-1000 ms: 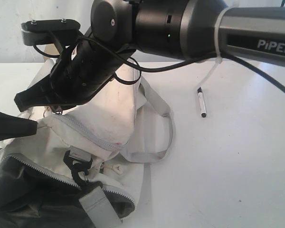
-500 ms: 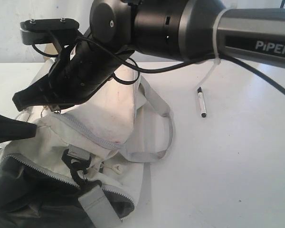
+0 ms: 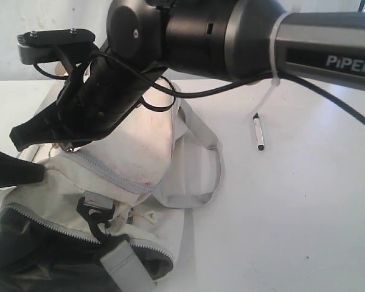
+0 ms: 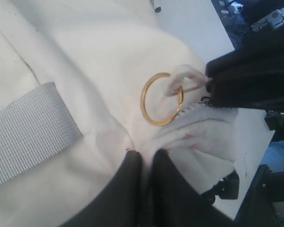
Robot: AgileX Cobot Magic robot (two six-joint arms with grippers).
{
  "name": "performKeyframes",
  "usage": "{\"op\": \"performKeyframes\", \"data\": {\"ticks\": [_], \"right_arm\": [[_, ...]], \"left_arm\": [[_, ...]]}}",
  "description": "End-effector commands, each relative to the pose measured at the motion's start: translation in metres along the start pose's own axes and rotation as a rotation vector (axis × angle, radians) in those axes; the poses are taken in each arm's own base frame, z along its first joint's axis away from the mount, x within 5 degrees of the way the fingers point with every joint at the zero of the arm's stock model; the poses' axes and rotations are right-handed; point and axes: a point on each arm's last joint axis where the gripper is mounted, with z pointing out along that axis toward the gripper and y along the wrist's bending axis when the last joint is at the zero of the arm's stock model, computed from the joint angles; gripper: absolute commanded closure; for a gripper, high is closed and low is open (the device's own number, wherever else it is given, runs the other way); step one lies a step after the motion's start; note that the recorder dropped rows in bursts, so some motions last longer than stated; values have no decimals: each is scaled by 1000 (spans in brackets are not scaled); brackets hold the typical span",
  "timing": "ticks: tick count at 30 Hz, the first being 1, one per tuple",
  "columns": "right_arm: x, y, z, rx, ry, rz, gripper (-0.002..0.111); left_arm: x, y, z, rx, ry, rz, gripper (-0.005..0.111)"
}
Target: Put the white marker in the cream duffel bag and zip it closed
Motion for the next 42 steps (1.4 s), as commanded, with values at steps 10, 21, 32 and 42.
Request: {"op": "performKeyframes", "data": {"ticks": [10, 21, 32, 42], "right_arm": [[-21, -6, -17, 80, -208, -34, 108], [-32, -6, -19, 78, -337, -39, 108], [-31, -7, -14, 77, -327, -34, 108], [-18, -8, -20, 117, -170, -79, 108]], "left_arm": [[7, 10, -12, -58, 28, -61, 107], [3, 6, -12, -15, -12, 70, 107], [3, 6, -12, -14, -15, 73, 107], [6, 9, -12, -49, 14, 1, 107]]}}
